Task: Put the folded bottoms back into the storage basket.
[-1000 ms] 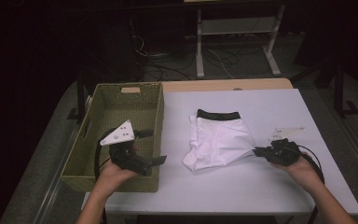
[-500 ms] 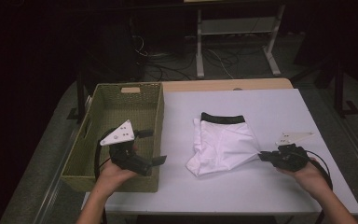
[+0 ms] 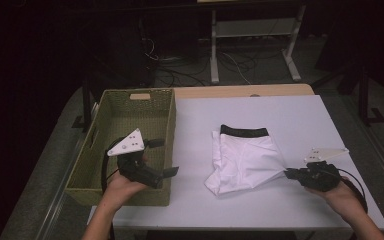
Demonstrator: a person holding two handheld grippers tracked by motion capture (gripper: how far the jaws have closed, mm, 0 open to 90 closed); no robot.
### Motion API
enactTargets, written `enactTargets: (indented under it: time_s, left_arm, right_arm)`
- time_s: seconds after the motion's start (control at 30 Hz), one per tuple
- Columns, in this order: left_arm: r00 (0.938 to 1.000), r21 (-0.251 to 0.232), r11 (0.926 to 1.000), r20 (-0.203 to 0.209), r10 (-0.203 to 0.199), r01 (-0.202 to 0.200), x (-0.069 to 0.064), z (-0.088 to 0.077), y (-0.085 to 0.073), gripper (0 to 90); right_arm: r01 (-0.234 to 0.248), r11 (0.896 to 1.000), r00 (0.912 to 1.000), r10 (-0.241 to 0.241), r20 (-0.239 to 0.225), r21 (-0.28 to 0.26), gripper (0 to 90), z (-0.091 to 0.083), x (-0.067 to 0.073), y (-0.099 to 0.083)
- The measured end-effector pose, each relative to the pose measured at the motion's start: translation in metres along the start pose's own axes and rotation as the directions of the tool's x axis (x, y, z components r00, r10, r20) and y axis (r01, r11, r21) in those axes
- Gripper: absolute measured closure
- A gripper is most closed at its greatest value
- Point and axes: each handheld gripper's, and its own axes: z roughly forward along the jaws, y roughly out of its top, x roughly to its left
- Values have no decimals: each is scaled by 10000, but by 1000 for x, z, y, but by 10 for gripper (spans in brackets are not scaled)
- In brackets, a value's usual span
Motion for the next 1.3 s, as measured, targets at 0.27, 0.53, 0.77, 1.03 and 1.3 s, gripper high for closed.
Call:
enactTargets:
  time_s: [0.27,0.53,0.77,1.03,1.3]
  left_arm:
    - [10000,-1,10000,-5,-18,18,0,0,0,6]
    - [10000,-7,10000,-3,-15,15,0,0,0,6]
    - [10000,-8,10000,-5,-29,29,0,0,0,6]
    - [10000,6,10000,-23,-92,92,0,0,0,6]
    - [9998,27,9998,19,-175,175,1,1,0,6]
  right_arm:
    - [-17,10000,10000,16,46,84,854,-11,5,-13]
    - [-130,9998,9998,129,139,119,853,-21,10,-27]
    - [-110,9997,9999,109,23,225,851,-21,14,-38]
    - [-206,9996,9997,209,-143,187,745,-19,10,-41]
    - [-432,9988,9988,426,-235,-251,394,-16,10,-41]
